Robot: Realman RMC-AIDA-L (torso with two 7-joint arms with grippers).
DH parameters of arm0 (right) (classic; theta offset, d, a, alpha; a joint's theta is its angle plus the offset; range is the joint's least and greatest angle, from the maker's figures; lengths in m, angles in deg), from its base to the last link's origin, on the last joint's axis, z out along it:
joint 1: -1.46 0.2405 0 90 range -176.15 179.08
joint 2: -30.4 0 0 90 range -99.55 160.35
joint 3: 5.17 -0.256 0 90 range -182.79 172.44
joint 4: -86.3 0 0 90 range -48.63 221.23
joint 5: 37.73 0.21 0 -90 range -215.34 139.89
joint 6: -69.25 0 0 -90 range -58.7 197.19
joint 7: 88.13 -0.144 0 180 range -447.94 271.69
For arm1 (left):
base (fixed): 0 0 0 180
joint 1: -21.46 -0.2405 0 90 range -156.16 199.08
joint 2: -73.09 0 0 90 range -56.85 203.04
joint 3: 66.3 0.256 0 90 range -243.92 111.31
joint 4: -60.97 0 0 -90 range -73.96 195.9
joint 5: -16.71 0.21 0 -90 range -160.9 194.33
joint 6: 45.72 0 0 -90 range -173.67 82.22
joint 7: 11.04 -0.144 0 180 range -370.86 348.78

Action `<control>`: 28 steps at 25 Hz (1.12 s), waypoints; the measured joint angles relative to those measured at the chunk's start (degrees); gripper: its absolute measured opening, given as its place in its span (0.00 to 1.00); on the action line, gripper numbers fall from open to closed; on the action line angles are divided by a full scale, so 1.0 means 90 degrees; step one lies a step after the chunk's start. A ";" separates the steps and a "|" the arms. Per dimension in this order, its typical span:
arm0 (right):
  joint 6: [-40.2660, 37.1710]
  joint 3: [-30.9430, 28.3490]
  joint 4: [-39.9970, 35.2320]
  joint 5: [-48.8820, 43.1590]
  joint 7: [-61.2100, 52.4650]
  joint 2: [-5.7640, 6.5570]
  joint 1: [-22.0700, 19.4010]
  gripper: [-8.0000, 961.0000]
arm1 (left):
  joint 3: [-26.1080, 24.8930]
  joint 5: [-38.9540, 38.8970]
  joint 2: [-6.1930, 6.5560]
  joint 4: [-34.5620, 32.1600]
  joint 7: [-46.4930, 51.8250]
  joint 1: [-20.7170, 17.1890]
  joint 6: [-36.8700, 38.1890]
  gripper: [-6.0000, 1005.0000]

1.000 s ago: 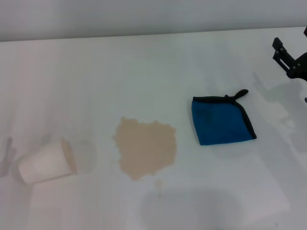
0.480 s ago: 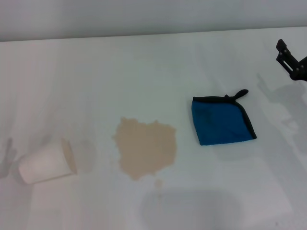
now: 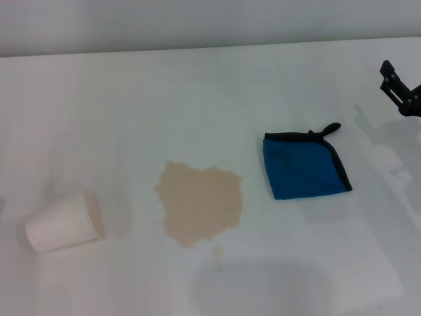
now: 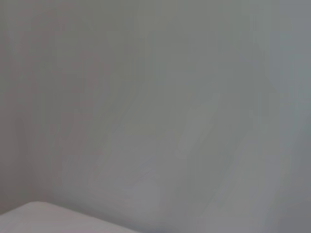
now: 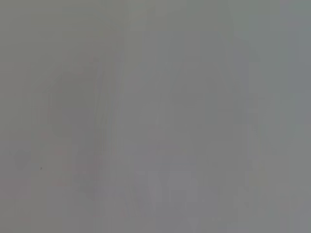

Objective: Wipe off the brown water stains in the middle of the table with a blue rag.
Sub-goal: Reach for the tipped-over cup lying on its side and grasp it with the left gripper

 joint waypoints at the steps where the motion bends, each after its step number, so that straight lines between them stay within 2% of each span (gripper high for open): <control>1: 0.0005 0.0000 0.0000 0.0000 -0.0082 0.0000 -0.0015 0.88 | 0.0000 -0.0014 0.0014 0.0041 0.0164 0.0086 -0.0019 0.88; 6: 0.0007 -0.0001 -0.0002 0.0000 -0.0327 0.0008 -0.0017 0.88 | 0.0040 0.0037 0.0049 0.0397 0.0947 0.0427 -0.0111 0.88; 7: 0.0007 -0.0002 -0.0004 0.0000 -0.0333 0.0008 -0.0013 0.88 | 0.0146 0.0349 0.0078 0.1094 0.2027 0.0880 -0.0130 0.88; 8: 0.0007 -0.0002 -0.0006 0.0000 -0.0336 0.0009 -0.0008 0.88 | 0.0229 0.0589 0.0092 0.1536 0.2662 0.1146 -0.0120 0.88; 9: 0.0007 -0.0002 -0.0006 0.0000 -0.0336 0.0009 -0.0003 0.88 | 0.0314 0.0799 0.0115 0.1924 0.3209 0.1368 -0.0108 0.88; 10: 0.0008 -0.0002 -0.0006 0.0000 -0.0337 0.0010 0.0003 0.88 | 0.0314 0.0799 0.0115 0.1924 0.3209 0.1368 -0.0108 0.88; 12: 0.0013 -0.0002 -0.0002 0.0000 -0.0338 0.0010 0.0009 0.88 | 0.0433 0.1496 0.0249 0.2803 0.4567 0.1817 0.0018 0.88; 14: 0.0022 -0.0002 -0.0002 0.0002 -0.0339 0.0010 0.0009 0.88 | 0.0433 0.1799 0.0341 0.3065 0.4886 0.1964 0.0179 0.88; 19: 0.0024 -0.0002 -0.0003 0.0007 -0.0340 0.0018 -0.0006 0.88 | 0.0441 0.3184 0.0845 0.4386 0.5867 0.2390 0.1613 0.88; 21: 0.0026 -0.0003 -0.0007 0.0009 -0.0340 0.0023 -0.0018 0.88 | 0.0440 0.3589 0.0960 0.4841 0.6183 0.2508 0.2098 0.88; 25: 0.0039 -0.0002 -0.0009 0.0011 -0.0340 0.0029 -0.0017 0.88 | 0.0444 0.4418 0.1012 0.5792 0.6307 0.2758 0.2854 0.88; 28: 0.0065 -0.0003 -0.0014 0.0011 -0.0340 0.0030 0.0002 0.88 | 0.0449 0.5132 0.1064 0.6152 0.6210 0.2957 0.3120 0.88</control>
